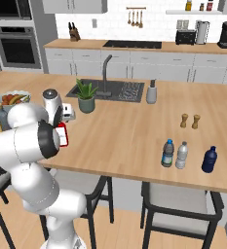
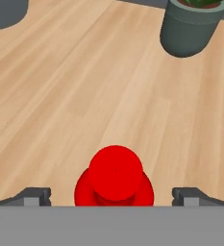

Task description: Move the plastic bottles in the middle to the plastics group, and the glass bottles in the middle to the glass group.

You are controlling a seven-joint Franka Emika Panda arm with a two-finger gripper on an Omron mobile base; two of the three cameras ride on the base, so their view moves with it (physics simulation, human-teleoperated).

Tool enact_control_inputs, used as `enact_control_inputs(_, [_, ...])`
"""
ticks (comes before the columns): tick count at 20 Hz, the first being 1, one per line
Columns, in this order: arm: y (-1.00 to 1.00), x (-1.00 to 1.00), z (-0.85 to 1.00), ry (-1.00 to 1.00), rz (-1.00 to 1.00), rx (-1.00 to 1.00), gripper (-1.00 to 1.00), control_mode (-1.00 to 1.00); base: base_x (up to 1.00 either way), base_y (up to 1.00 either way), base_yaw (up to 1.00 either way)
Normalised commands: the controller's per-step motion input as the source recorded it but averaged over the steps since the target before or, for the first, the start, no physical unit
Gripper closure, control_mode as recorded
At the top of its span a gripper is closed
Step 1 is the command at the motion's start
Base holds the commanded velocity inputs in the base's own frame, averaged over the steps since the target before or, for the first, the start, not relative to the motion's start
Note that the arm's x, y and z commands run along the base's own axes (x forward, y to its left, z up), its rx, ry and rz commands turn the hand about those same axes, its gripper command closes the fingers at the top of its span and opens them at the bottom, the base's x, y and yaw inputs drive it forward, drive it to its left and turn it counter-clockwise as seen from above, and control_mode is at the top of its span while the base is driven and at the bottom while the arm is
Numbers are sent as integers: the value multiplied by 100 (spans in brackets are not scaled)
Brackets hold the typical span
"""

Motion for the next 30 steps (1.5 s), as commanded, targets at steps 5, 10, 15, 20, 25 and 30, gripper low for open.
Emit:
enact_control_inputs(5, [9,11,-4,0,0,0,-100,-100,0,0,0])
enact_control_inputs(10, [4,6,-3,0,0,0,-100,-100,0,0,0])
enact_control_inputs(15, [0,0,0,-2,0,0,-100,-100,0,0,0])
enact_control_inputs(20, [0,0,-6,-12,0,3,-100,-100,0,0,0])
enact_control_inputs(25, [0,0,-16,-15,0,7,-100,-100,0,0,0])
enact_control_inputs(30, [0,0,-7,-6,0,3,100,-100,0,0,0])
